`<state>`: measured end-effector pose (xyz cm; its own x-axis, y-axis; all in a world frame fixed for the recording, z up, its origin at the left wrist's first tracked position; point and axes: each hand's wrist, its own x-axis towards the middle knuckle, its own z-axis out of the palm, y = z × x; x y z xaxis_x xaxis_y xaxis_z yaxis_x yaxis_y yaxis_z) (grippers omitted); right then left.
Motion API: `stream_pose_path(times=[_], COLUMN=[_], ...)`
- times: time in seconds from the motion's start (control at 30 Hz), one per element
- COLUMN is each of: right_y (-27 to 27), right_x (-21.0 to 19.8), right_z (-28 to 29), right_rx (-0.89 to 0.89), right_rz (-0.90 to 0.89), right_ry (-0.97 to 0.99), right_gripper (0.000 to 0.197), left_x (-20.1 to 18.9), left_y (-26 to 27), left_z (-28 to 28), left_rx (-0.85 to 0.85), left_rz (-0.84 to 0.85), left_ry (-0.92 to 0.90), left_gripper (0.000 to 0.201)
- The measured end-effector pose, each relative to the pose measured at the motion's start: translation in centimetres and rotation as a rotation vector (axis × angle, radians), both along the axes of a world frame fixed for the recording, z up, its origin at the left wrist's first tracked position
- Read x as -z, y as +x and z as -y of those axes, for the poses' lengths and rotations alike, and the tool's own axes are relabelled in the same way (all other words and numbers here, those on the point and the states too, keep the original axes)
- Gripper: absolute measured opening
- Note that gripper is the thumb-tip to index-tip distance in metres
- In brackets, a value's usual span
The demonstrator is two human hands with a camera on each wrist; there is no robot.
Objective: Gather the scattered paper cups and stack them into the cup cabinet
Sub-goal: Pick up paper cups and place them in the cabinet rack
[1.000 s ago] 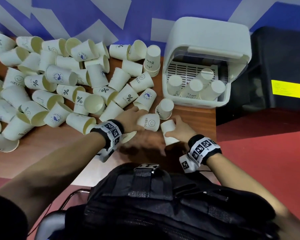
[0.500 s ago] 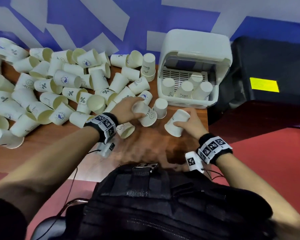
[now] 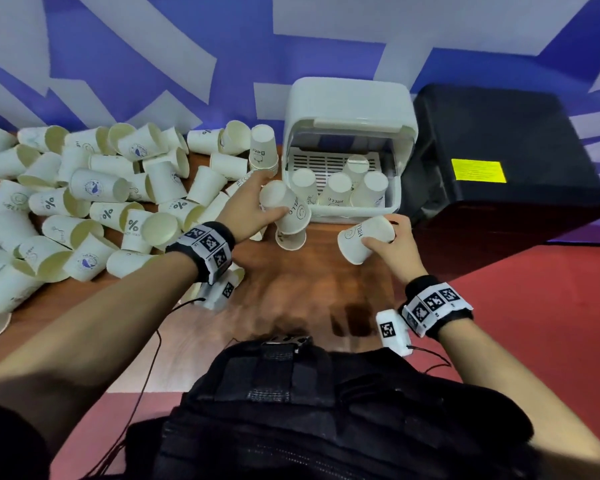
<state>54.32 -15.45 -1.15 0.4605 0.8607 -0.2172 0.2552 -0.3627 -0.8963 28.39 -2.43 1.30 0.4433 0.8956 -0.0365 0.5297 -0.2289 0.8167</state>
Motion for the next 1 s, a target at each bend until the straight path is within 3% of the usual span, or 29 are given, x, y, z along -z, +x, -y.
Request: stream_pose_path(times=[0.27,0.37,0.77,1.0], right_y=[3.8,4.9,6.4,6.3], right_x=[-0.6,-0.7,0.2,0.6], right_z=[-1.4,-2.0,-2.3,-2.9], right_rx=[0.004,0.018,0.037,0.039], right_rz=[0.032,0.023,0.03,0.006], right_ry=[0.06,0.068,0.079,0.098], right_gripper=[0.05,0.051,0.05,0.047], left_x=[-0.5,0.0,0.8,1.7], left_y=[4.1,5.3,9.4,10.7], left_z=[-3.3,-4.7,-9.1,-8.9], left_rx=[0.053,0.072,0.211,0.21], left_rz=[0.049,0.068,-0.12,-0.031], left_ry=[0.004,-0.001,0.157,0.212], left_gripper=[0.075,0.071,0.061,0.058])
